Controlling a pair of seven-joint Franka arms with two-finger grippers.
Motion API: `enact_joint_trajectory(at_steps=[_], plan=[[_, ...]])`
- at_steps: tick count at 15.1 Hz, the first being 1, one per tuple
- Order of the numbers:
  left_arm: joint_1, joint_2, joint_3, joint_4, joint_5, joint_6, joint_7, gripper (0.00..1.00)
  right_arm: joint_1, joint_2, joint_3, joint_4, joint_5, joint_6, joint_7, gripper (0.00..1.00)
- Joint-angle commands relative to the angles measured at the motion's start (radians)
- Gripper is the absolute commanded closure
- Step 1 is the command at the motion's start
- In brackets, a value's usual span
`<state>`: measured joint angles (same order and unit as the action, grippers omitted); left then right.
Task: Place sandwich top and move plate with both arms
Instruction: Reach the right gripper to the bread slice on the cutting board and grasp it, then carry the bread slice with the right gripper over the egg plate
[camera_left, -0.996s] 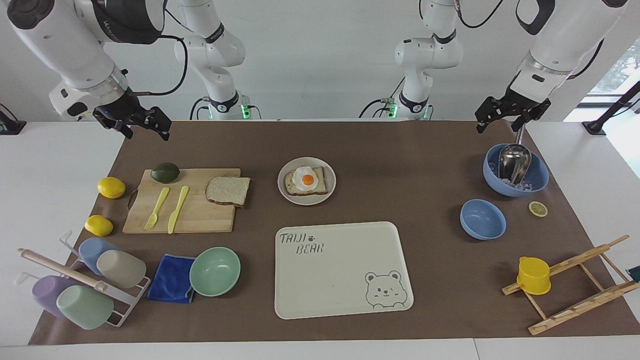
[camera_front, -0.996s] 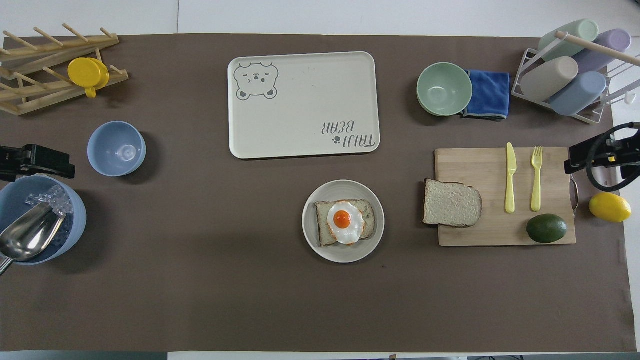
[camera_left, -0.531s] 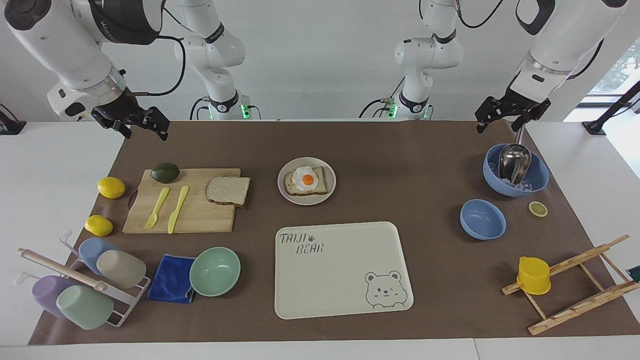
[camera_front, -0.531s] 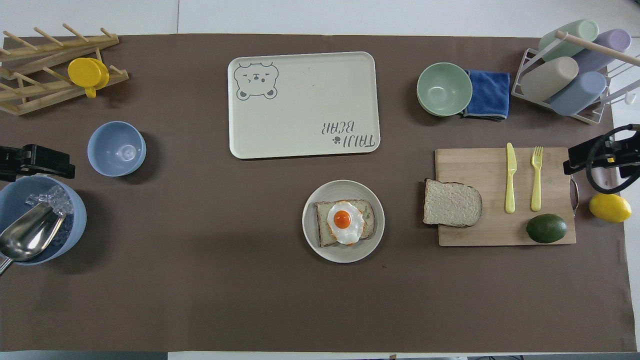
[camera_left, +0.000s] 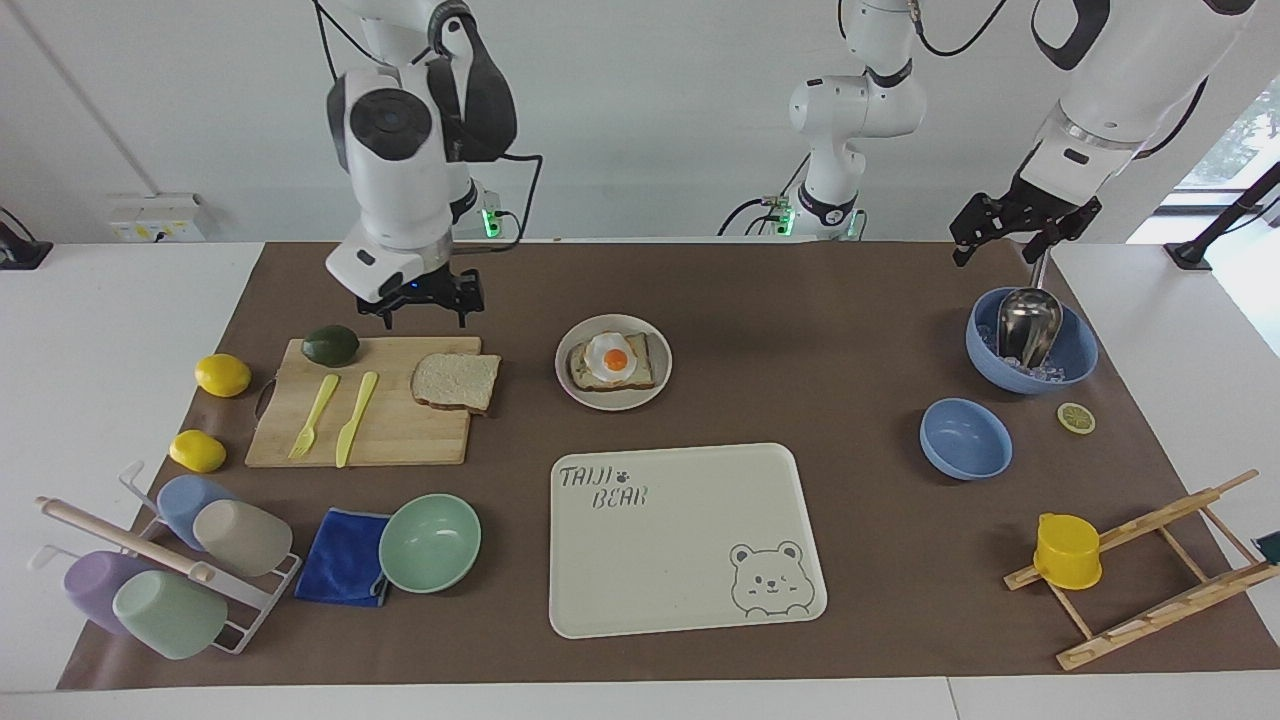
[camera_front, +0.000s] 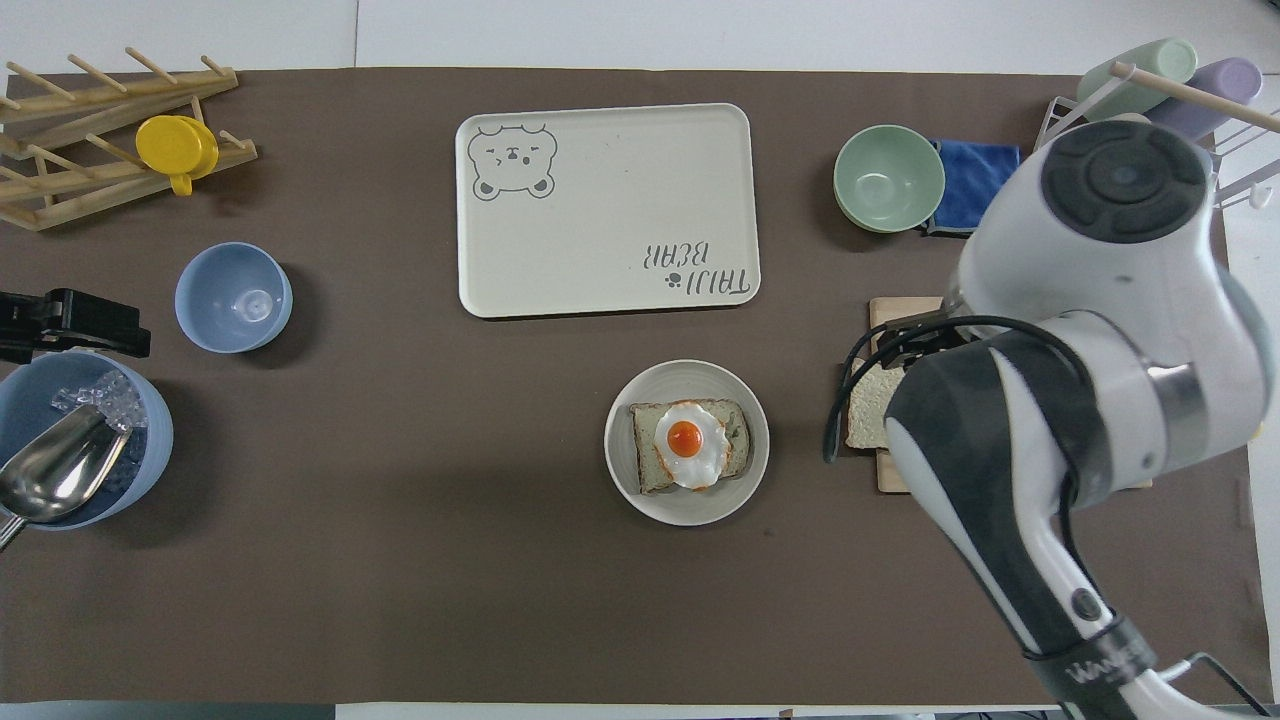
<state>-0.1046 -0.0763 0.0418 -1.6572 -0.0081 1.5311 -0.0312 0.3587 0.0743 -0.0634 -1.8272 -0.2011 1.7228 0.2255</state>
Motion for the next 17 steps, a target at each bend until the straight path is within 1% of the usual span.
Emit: enact_joint_trajectory(at_steps=[1,3,4,5,6,7,9,11,17], plan=[[-0.007,-0.017,0.007,-0.009,0.01,-0.009,0.0,0.0,0.031,-0.004,-0.003,-0.142,-0.08,0.145,0.116,0.0],[-0.007,-0.017,0.007,-0.009,0.01,-0.009,0.0,0.0,0.034,0.013,-0.003,-0.225,-0.089,0.266,0.197,0.0],[-0.007,-0.017,0.007,-0.009,0.01,-0.009,0.0,0.0,0.032,0.022,-0.003,-0.247,-0.089,0.286,0.221,0.0],[-0.007,-0.017,0.007,-0.009,0.01,-0.009,0.0,0.0,0.035,0.042,-0.001,-0.262,-0.089,0.291,0.235,0.0],[-0.007,-0.017,0.007,-0.009,0.01,-0.009,0.0,0.0,0.081,0.057,-0.003,-0.267,-0.089,0.293,0.273,0.0],[-0.007,-0.017,0.007,-0.009,0.01,-0.011,0.0,0.0,0.1,0.065,-0.003,-0.268,-0.09,0.296,0.305,0.0],[-0.007,-0.017,0.007,-0.009,0.01,-0.009,0.0,0.0,0.112,0.099,-0.001,-0.273,-0.09,0.323,0.369,0.0],[-0.007,-0.017,0.007,-0.009,0.01,-0.011,0.0,0.0,0.111,0.12,-0.003,-0.28,-0.09,0.351,0.39,0.0],[-0.012,-0.017,0.006,-0.009,0.01,-0.008,-0.001,0.0,0.086,0.133,-0.003,-0.299,-0.095,0.373,0.383,0.0]])
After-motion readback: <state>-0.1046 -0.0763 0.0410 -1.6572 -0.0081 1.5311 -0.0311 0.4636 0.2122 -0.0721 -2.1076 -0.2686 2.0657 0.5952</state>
